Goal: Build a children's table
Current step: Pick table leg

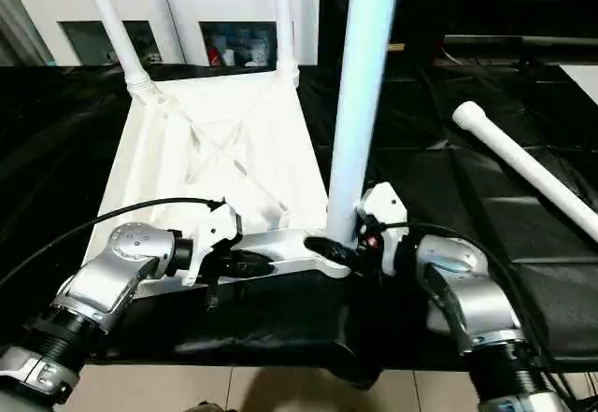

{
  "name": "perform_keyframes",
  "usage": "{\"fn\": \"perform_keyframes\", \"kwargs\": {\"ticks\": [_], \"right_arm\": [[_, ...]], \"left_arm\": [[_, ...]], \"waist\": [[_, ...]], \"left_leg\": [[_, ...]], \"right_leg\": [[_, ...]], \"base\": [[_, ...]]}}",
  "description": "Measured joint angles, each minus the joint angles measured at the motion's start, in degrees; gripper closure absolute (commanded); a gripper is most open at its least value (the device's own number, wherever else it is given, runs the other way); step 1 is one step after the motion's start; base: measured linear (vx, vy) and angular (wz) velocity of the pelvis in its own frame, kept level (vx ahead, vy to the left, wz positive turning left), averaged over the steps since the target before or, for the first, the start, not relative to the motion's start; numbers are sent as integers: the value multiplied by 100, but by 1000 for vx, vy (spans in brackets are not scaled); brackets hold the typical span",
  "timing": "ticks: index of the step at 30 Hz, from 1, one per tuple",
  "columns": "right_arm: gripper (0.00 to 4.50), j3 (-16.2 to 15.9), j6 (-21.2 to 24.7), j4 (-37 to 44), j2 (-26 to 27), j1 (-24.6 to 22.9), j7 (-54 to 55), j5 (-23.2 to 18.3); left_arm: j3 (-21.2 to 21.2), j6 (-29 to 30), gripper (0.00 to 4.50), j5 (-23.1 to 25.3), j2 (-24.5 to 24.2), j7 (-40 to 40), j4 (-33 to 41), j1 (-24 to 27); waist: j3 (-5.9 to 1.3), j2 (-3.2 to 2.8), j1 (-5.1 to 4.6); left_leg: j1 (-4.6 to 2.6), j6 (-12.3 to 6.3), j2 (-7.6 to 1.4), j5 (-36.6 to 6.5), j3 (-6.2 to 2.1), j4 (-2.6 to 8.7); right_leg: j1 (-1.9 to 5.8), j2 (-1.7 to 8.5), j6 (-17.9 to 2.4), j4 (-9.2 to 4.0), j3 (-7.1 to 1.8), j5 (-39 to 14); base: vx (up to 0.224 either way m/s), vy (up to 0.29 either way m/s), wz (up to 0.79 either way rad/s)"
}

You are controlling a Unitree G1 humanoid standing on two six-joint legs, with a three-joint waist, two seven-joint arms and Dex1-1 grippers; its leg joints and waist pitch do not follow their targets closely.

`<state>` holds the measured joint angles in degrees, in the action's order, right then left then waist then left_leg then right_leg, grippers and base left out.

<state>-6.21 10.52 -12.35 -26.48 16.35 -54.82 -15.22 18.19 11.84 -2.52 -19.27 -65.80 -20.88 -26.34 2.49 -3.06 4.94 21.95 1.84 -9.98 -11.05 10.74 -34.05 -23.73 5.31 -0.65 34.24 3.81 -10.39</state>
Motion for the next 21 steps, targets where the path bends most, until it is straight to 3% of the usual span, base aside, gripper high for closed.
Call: {"fn": "perform_keyframes", "kwargs": {"ticks": [6,21], "right_arm": [[184,-3,-59,-25,0,-1,-66,-3],[191,89,-118,-277,274,-5,112,-88]], "left_arm": [[16,-54,450,1,-17,11,-2,1],[-9,-56,450,-2,-50,31,-107,-14]], "waist": [[1,1,2],[-4,26,-29]], "left_leg": [[3,0,-2,0,-2,-19],[-8,1,-7,-1,-5,-56]], "right_leg": [[-4,0,0,18,0,0],[1,0,0,64,-4,0]], "base": [[0,0,0],[0,0,0]]}}
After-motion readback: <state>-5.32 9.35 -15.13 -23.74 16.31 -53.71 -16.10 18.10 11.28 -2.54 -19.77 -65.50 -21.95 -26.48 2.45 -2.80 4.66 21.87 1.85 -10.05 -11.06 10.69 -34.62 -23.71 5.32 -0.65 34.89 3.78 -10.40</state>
